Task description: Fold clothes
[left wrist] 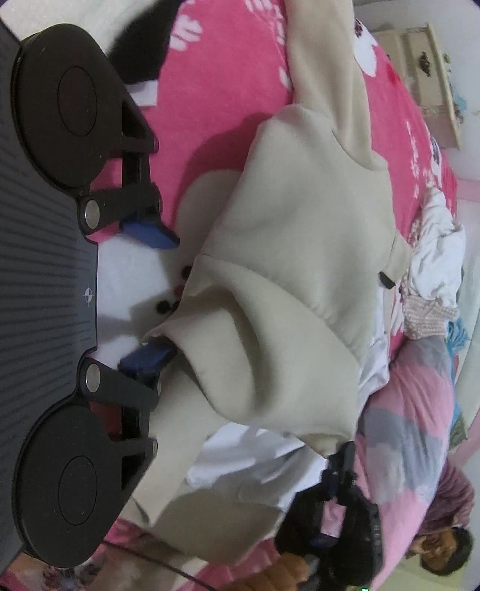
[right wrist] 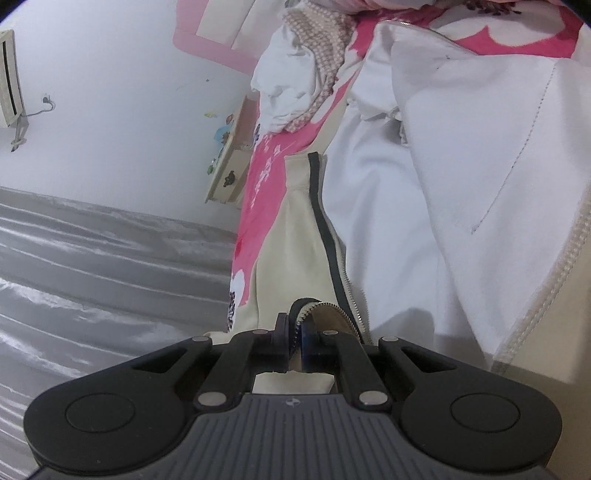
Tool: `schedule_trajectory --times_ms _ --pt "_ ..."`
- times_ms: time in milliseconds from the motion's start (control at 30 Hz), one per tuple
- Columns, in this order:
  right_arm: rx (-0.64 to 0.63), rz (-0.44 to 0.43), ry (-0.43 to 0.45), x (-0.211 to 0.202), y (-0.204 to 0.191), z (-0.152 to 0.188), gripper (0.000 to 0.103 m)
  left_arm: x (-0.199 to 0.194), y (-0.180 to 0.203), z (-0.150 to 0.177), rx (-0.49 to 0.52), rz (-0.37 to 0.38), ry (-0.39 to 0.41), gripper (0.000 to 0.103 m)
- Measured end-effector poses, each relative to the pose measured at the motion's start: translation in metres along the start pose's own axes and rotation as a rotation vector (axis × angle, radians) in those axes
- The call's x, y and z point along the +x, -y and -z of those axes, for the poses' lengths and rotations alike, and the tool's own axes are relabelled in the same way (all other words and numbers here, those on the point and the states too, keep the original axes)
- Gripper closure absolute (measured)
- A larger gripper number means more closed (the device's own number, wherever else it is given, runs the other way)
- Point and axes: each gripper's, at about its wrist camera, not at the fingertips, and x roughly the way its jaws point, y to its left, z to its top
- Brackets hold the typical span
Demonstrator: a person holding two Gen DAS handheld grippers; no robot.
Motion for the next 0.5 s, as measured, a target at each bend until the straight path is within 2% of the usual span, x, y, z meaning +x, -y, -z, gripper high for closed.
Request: schedule_trajectory --times_ms 167,200,233,300,400,500 --pt "0.016 0.003 0.001 0.003 0.002 0.000 0.095 0.002 0.007 0.002 -0.029 0.043 0.005 0.062" --pt "0.019 0.004 0.000 0.004 0.003 0.001 0.095 0.003 0.010 0.001 -0.027 0.044 0.012 0.068" --pt "0.021 0.004 0.000 0.004 0.003 0.002 0.095 0.004 0.012 0.001 -0.023 0.044 0.019 0.082" --pt "0.023 0.003 0.000 0.002 0.003 0.004 0.095 0.008 0.012 0.000 -0.055 0.017 0.010 0.102" --pt "0.009 0.007 -0.011 -0.002 0.004 -0.008 0.095 0.002 0.001 -0.001 -0.123 0.006 -0.008 0.103" --pt "-0.024 0.009 -0.026 -0.008 -0.003 -0.003 0.095 -0.036 -0.012 -0.003 -0.156 0.018 -0.015 0.103"
